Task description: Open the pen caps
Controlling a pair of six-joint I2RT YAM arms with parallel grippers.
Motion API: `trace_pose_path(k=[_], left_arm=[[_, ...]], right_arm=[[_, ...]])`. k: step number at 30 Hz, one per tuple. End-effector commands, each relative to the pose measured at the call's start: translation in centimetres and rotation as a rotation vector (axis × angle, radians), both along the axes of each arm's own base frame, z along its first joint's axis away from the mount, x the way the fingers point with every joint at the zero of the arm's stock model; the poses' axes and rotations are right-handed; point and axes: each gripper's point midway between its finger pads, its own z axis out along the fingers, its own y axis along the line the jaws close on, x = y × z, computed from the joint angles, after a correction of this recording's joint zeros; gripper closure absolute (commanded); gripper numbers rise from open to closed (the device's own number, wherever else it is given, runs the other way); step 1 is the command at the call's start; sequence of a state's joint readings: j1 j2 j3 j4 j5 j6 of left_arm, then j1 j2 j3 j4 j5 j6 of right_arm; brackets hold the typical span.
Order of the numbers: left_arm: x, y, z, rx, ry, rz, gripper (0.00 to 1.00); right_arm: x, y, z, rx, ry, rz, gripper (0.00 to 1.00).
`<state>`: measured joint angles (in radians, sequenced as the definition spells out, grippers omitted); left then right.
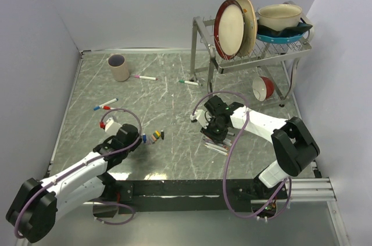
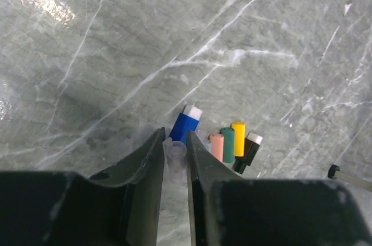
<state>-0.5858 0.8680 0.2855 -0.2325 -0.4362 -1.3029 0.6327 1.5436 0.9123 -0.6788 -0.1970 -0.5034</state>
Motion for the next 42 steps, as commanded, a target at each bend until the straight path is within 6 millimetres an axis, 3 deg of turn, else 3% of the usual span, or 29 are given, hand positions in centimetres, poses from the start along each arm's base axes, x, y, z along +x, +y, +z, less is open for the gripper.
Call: trace_pose_path(k=[1, 9, 13, 15, 20, 21, 26, 29, 32, 33, 35, 36, 37, 38, 39, 42], left_arm=[[0.6, -0.3, 0.3, -0.022, -0.011, 0.010, 0.72], [0.7, -0.2, 0.4, -0.015, 0.000, 0.018, 0.49], [1.3, 0.2, 1.5, 0.001, -0.023, 0.029, 0.31], [2.1, 0.9, 2.8, 0.016, -0.054, 0.050, 0.17], [4.7, 3.5, 5.4, 0.071, -0.100, 0.100, 0.02], [5.7, 4.9, 6.1, 0.069, -0.110, 0.149, 0.01], [9.1, 8.2, 5.8, 0.054, 0.032, 0.266, 0.01], [11.0, 9.6, 4.5, 0.090, 0.207, 0.298, 0.09], [13.4, 10.5, 3.2, 0.141, 0.334, 0.306, 0.23], [13.3, 10.8, 2.5, 0.154, 0.385, 0.305, 0.35], [14.9, 10.8, 1.4, 0.172, 0.443, 0.273, 0.44], [14.2, 10.9, 0.8, 0.183, 0.509, 0.266, 0.52], [14.1, 11.1, -0.7, 0.203, 0.573, 0.271, 0.54], [15.1, 11.2, 0.0, 0.215, 0.567, 0.275, 0.57], [14.6, 11.5, -0.5, 0.231, 0.606, 0.278, 0.61], [14.6, 11.7, -1.1, 0.245, 0.615, 0.285, 0.62]], right_arm=[[0.1, 0.0, 0.3, -0.010, -0.010, 0.006, 0.66], [0.4, 0.2, 1.2, 0.012, -0.036, 0.008, 0.59], [0.4, 0.7, 2.2, 0.046, -0.053, 0.024, 0.55], [0.2, 0.9, 2.7, 0.062, -0.056, 0.037, 0.54], [0.2, 1.1, 3.8, 0.095, -0.081, 0.059, 0.52], [0.2, 1.2, 3.9, 0.098, -0.083, 0.061, 0.52], [0.2, 1.5, 4.8, 0.132, -0.102, 0.074, 0.51], [0.0, 1.7, 5.3, 0.149, -0.109, 0.083, 0.51], [-0.1, 1.8, 5.7, 0.162, -0.119, 0.092, 0.51], [-0.1, 1.9, 5.7, 0.163, -0.118, 0.094, 0.51], [-0.1, 1.9, 6.1, 0.172, -0.130, 0.098, 0.51], [-0.1, 1.9, 6.1, 0.173, -0.131, 0.096, 0.51], [-0.1, 1.9, 6.2, 0.174, -0.133, 0.096, 0.51], [-0.2, 1.9, 6.2, 0.175, -0.135, 0.098, 0.51], [-0.1, 1.8, 6.3, 0.179, -0.140, 0.095, 0.51], [-0.2, 1.8, 6.3, 0.178, -0.137, 0.100, 0.51]])
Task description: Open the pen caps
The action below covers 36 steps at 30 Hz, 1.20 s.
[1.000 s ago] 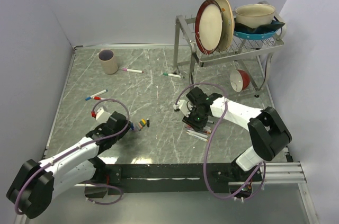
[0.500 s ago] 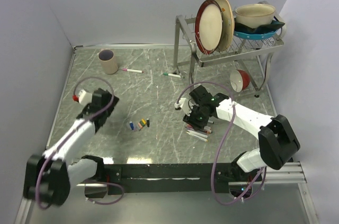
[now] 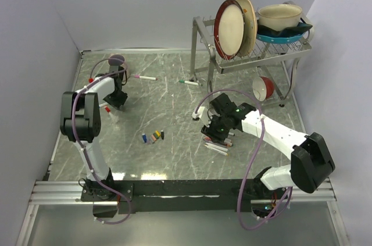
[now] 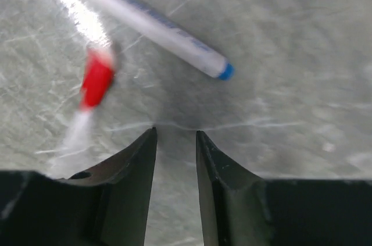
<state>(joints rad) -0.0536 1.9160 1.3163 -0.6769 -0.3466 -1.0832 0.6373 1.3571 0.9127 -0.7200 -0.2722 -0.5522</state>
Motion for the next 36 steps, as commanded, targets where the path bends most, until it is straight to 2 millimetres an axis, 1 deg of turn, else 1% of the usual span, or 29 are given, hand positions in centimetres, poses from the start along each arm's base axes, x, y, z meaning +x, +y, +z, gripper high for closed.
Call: trace_pose_path(k=[1, 3, 6, 9, 10, 12, 13, 14, 15, 16, 17, 18, 19, 20, 21, 23, 24, 25, 26, 27, 28, 29, 30, 31, 32, 33, 34, 35, 36], left_arm=[[-2.2, 0.7, 0.7, 0.034, 0.089, -0.011, 0.61], [-2.4, 0.8, 0.8, 0.040, 0.086, -0.012, 0.59], [-2.0, 0.7, 1.4, 0.038, 0.067, -0.031, 0.56], [-1.7, 0.8, 2.4, 0.044, 0.036, -0.049, 0.53], [-1.7, 1.0, 3.3, 0.057, 0.011, -0.055, 0.53], [-2.2, 1.4, 3.8, 0.077, -0.015, -0.062, 0.49], [-2.3, 1.5, 5.2, 0.086, -0.059, -0.073, 0.48], [-3.6, 1.5, 4.4, 0.086, -0.048, -0.086, 0.45], [-3.2, 1.4, 4.9, 0.084, -0.109, -0.091, 0.41], [-3.4, 1.3, 6.4, 0.080, -0.177, -0.107, 0.38], [-5.1, 1.3, 5.0, 0.071, -0.160, -0.109, 0.19], [-4.9, 1.4, 5.4, 0.070, -0.212, -0.095, 0.12], [-6.0, 1.5, 5.4, 0.061, -0.237, -0.072, 0.06], [-5.9, 2.0, 5.6, 0.046, -0.265, -0.050, 0.01], [-5.7, 2.2, 5.9, 0.024, -0.296, -0.022, 0.00], [-5.0, 3.8, 6.3, -0.018, -0.324, 0.040, 0.00], [-4.5, 3.7, 6.5, -0.061, -0.336, 0.049, 0.01], [-3.4, 4.0, 6.7, -0.083, -0.335, 0.065, 0.00], [-2.9, 4.6, 6.8, -0.096, -0.327, 0.095, 0.01], [-2.5, 4.7, 5.7, -0.119, -0.284, 0.135, 0.01], [-1.3, 5.0, 7.0, -0.123, -0.282, 0.153, 0.01], [-0.9, 5.1, 6.9, -0.128, -0.261, 0.172, 0.03], [-0.4, 5.1, 5.6, -0.139, -0.218, 0.206, 0.05], [1.2, 5.5, 6.8, -0.139, -0.241, 0.222, 0.07], [0.8, 5.5, 6.2, -0.140, -0.183, 0.240, 0.13], [1.1, 5.4, 4.5, -0.149, -0.127, 0.260, 0.17], [2.3, 5.7, 5.4, -0.151, -0.134, 0.270, 0.20], [1.9, 5.5, 4.8, -0.155, -0.084, 0.276, 0.28], [2.0, 5.4, 3.6, -0.162, -0.041, 0.284, 0.29]], right_arm=[[0.3, 0.8, 1.6, 0.040, -0.044, 0.027, 0.51], [0.3, 0.7, 1.7, 0.040, -0.047, 0.028, 0.51], [0.3, 0.8, 1.5, 0.037, -0.043, 0.031, 0.51], [0.3, 0.8, 1.5, 0.036, -0.043, 0.028, 0.51], [0.4, 0.7, 1.4, 0.034, -0.043, 0.027, 0.51], [0.3, 0.7, 1.3, 0.030, -0.040, 0.028, 0.51], [0.3, 0.7, 1.3, 0.029, -0.038, 0.028, 0.51], [0.3, 0.7, 1.3, 0.030, -0.040, 0.029, 0.51], [0.3, 0.7, 1.3, 0.030, -0.038, 0.030, 0.51], [0.3, 0.7, 1.3, 0.028, -0.039, 0.029, 0.51], [0.2, 0.7, 1.3, 0.030, -0.035, 0.031, 0.51], [0.2, 0.7, 1.3, 0.030, -0.037, 0.033, 0.51], [0.2, 0.7, 1.3, 0.030, -0.038, 0.036, 0.51], [0.2, 0.8, 1.3, 0.031, -0.037, 0.037, 0.51], [0.1, 0.9, 1.3, 0.031, -0.037, 0.040, 0.51], [0.0, 0.9, 1.3, 0.029, -0.035, 0.046, 0.51], [-0.1, 1.0, 1.3, 0.029, -0.035, 0.049, 0.51], [-0.1, 1.0, 1.3, 0.028, -0.034, 0.054, 0.51], [-0.2, 1.0, 1.2, 0.028, -0.032, 0.054, 0.51], [-0.2, 1.1, 1.3, 0.028, -0.035, 0.055, 0.51], [-0.2, 1.1, 1.3, 0.029, -0.036, 0.056, 0.51], [-0.3, 1.0, 1.3, 0.028, -0.034, 0.057, 0.51], [-0.2, 1.1, 1.3, 0.029, -0.035, 0.057, 0.51], [-0.3, 1.0, 1.3, 0.028, -0.035, 0.058, 0.51], [-0.3, 1.0, 1.3, 0.028, -0.035, 0.059, 0.51], [-0.3, 1.0, 1.3, 0.028, -0.035, 0.059, 0.51], [-0.3, 1.0, 1.3, 0.029, -0.034, 0.057, 0.51], [-0.3, 1.1, 1.4, 0.031, -0.037, 0.061, 0.51], [-0.3, 1.1, 1.3, 0.031, -0.038, 0.063, 0.51]])
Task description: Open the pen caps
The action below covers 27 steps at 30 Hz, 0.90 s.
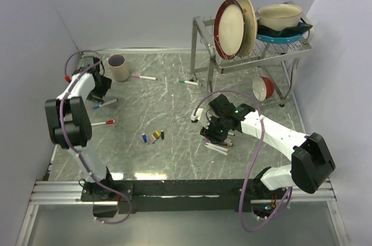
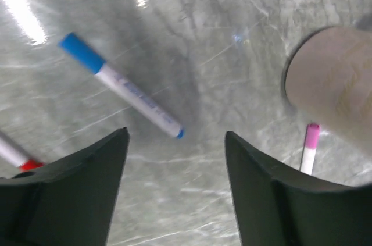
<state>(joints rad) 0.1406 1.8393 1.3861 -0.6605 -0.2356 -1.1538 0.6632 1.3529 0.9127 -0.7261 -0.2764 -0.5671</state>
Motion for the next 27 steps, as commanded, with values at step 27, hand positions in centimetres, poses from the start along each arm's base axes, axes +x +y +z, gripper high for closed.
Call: trace_pose_path(k=[27], left_arm=[[0.3, 0.9, -3.3, -0.019, 0.234, 0.103, 0.23]], right_arm=[[0.2, 0.6, 1.1, 0.021, -0.042, 0.029, 0.51]])
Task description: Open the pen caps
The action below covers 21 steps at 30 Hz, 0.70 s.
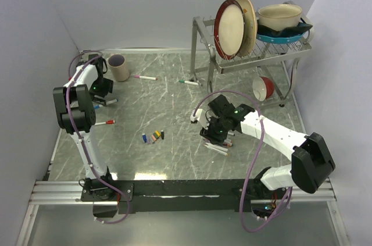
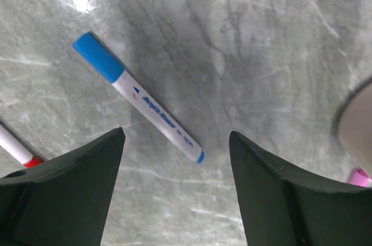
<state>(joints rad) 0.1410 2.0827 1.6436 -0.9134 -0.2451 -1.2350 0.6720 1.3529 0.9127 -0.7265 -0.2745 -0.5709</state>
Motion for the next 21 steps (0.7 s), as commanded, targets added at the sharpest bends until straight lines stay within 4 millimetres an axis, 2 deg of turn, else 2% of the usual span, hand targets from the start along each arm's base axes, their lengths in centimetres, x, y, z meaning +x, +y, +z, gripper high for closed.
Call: trace_pose_path(k=[1, 6, 11, 15, 17, 19, 21], left_arm=[[-0.2, 0.9, 0.2, 0.032, 0.027, 0.023, 0.26], [-0.7, 1.0, -1.0, 0.035, 0.063, 0.026, 0.34], [-0.9, 1.0, -2.0, 0.017, 0.082, 0.018, 0.52], [-1.1, 1.0, -2.0, 0.016, 0.079, 0.020, 0.56], [-1.3, 1.0, -1.9, 0.013, 0.067, 0.024, 0.61], [-1.1, 0.8, -1.8, 0.002, 0.037, 0.014, 0.73], [-1.5, 0.4, -1.5, -0.016, 0.017, 0.005, 0.79]], right_arm=[[0.3, 0.4, 1.2, 0.024, -0.041, 0.017, 0.51], [0.3, 0.4, 1.2, 0.024, -0.041, 0.017, 0.51], [0.3, 0.5, 1.2, 0.025, -0.044, 0.020, 0.51], [0.3, 0.5, 1.3, 0.029, -0.045, 0.023, 0.51], [0.3, 0.5, 1.6, 0.038, -0.052, 0.022, 0.51], [0.3, 0.7, 2.2, 0.060, -0.067, 0.029, 0.51], [0.2, 1.0, 3.0, 0.090, -0.086, 0.038, 0.51]])
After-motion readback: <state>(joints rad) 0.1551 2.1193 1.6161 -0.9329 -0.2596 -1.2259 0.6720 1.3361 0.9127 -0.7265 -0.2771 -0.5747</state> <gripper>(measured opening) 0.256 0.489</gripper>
